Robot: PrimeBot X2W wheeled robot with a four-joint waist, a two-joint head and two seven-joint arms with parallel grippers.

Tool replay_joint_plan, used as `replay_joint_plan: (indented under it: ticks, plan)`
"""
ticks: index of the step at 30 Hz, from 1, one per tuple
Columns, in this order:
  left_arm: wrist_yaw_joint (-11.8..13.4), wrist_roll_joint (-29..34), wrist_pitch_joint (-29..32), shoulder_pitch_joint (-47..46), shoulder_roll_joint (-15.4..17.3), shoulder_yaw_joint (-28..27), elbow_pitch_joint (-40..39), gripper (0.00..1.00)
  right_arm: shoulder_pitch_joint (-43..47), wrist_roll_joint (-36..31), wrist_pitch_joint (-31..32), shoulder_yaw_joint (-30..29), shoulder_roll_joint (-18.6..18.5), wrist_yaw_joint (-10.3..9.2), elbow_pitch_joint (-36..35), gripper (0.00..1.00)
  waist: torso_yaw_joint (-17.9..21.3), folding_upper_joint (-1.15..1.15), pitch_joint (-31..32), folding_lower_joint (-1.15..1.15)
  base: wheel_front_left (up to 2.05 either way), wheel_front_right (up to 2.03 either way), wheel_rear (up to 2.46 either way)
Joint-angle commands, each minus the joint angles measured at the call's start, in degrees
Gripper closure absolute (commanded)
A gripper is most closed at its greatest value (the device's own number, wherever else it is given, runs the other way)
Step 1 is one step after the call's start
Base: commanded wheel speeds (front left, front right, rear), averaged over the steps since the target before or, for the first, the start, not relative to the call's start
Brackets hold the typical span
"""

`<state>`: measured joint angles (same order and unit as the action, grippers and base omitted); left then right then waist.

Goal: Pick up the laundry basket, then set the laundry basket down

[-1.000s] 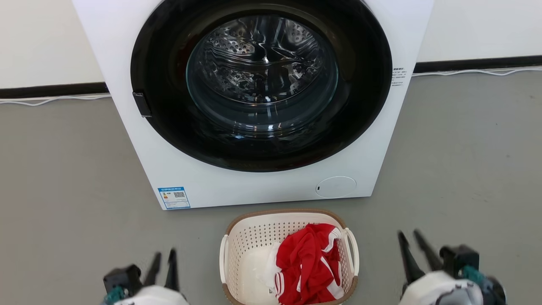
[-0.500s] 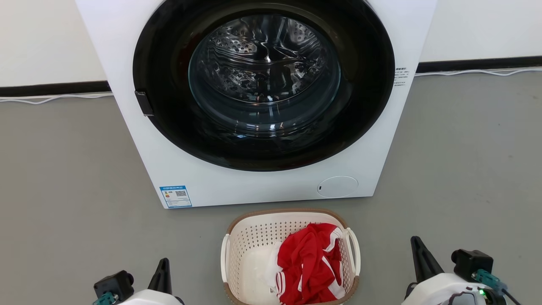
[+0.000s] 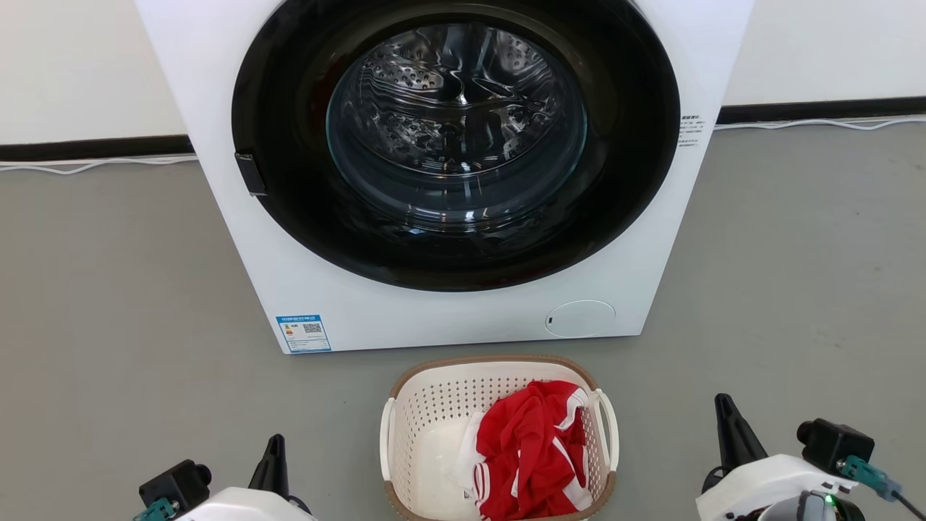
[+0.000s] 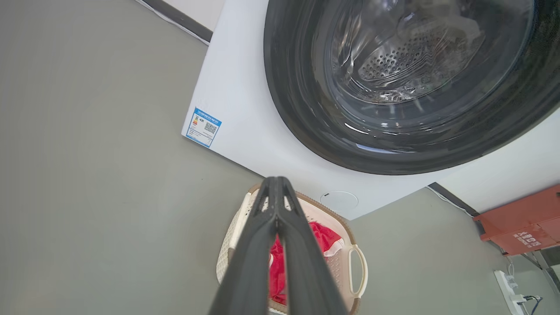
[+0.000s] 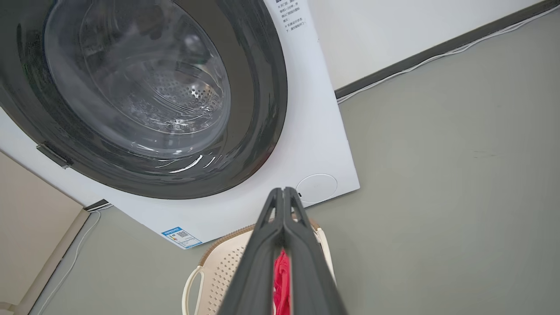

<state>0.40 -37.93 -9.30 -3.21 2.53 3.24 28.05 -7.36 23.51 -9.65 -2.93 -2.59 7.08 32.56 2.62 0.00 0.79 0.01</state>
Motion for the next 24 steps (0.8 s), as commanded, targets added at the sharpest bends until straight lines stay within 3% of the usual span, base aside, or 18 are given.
replay_joint_plan:
  ticks: [1,24]
  plan:
    - [-0.79,-1.89,0.41,-2.02,0.39,-1.01,-1.95,1.0,-1.32,2.42,0.65,0.04,-0.22,0.11,-2.16,1.0,-0.06,0.0,-0.02,-0.01,0.0,0.0,0.0]
    - [-2.46,-14.19,4.03,-2.24,0.38,-3.07,-4.78,1.0,-0.73,17.99,4.29,-0.81,-0.24,0.18,-6.01,1.0,-0.66,0.0,-0.24,-0.01,0.0,0.0,0.0]
